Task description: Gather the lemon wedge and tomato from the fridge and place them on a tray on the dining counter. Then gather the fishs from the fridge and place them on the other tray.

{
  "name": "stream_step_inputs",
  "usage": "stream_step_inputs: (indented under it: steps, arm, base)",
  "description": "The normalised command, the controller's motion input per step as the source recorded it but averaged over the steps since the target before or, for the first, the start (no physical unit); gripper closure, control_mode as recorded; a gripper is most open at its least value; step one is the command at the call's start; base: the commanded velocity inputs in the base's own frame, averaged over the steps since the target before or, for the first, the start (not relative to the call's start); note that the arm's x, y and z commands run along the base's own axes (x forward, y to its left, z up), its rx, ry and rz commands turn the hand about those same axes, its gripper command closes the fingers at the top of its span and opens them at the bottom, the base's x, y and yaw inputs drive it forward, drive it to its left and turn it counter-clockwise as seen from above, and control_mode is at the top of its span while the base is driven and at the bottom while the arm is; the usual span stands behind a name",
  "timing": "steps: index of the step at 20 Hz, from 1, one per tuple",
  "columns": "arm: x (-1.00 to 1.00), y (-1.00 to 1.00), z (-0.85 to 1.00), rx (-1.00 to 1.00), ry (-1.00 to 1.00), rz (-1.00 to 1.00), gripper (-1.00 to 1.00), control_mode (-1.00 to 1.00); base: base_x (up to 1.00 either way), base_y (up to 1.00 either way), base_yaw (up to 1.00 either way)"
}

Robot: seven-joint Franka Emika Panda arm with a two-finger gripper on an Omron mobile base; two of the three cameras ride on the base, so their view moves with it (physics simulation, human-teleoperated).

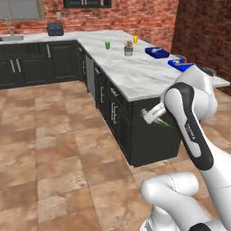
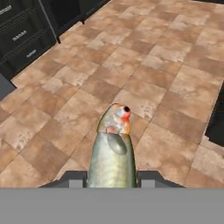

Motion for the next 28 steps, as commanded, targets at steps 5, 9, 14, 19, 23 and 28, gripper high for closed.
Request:
stream_step_inputs:
  steps: [5,9,14,19,23,28]
  arm:
    - [0.00,0.00,0.00,0.00,0.00,0.00,1.00,1.00]
    - [0.00,0.00,0.00,0.00,0.00,0.00,1.00,1.00]
    - [0.00,0.00,0.00,0.00,0.00,0.00,1.00,1.00]
    - [0.00,0.00,0.00,0.00,0.00,0.00,1.00,1.00]
    - [0.00,0.00,0.00,0.00,0.00,0.00,1.00,1.00]
    - [0.00,0.00,0.00,0.00,0.00,0.00,1.00,1.00]
  base:
    - [0.12,-0.69,-0.12]
    - [0.26,-0.88,0.00]
    - [0.25,-0.97,0.00]
    - [0.30,-0.94,0.00]
    - [0.35,-0.86,0.00]
    - [0.52,-0.68,0.00]
